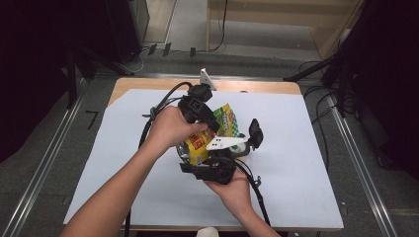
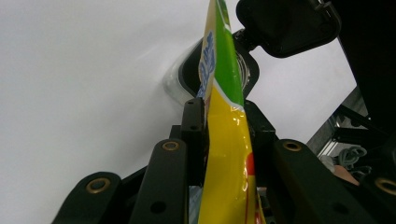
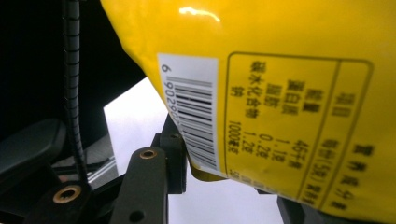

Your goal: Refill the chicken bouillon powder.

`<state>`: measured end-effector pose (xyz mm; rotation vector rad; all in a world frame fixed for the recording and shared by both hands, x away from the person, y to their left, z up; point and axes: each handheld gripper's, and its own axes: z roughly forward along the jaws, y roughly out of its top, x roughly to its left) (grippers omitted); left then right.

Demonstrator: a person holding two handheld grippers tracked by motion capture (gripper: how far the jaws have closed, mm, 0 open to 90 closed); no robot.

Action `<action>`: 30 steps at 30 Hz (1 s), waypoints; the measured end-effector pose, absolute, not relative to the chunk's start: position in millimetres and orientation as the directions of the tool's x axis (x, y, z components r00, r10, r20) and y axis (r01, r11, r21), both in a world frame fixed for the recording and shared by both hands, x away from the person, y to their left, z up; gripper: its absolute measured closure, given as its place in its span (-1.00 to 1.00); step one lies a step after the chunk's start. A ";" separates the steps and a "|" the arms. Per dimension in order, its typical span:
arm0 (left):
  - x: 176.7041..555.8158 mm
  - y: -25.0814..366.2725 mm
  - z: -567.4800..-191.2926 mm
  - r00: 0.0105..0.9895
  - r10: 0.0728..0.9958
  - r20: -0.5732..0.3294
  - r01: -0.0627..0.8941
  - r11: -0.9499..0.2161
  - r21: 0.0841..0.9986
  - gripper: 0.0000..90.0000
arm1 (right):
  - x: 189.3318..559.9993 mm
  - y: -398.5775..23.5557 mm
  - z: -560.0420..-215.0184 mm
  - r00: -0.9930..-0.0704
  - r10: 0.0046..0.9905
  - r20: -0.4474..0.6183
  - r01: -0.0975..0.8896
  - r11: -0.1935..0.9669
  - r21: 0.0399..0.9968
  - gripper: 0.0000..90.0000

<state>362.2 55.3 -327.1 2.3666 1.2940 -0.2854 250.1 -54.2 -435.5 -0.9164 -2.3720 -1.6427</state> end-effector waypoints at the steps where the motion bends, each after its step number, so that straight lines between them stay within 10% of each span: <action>1: 362.2 55.3 -327.1 0.544 0.752 -0.373 0.839 -0.475 0.267 0.68 | 249.9 -54.1 -435.3 -0.813 0.411 0.412 0.531 0.233 0.815 0.44; 30: 361.3 54.0 -327.4 0.554 0.752 -0.358 0.832 -0.486 0.268 0.67 | 249.5 -53.5 -435.3 -0.810 0.400 0.429 0.542 0.231 0.808 0.43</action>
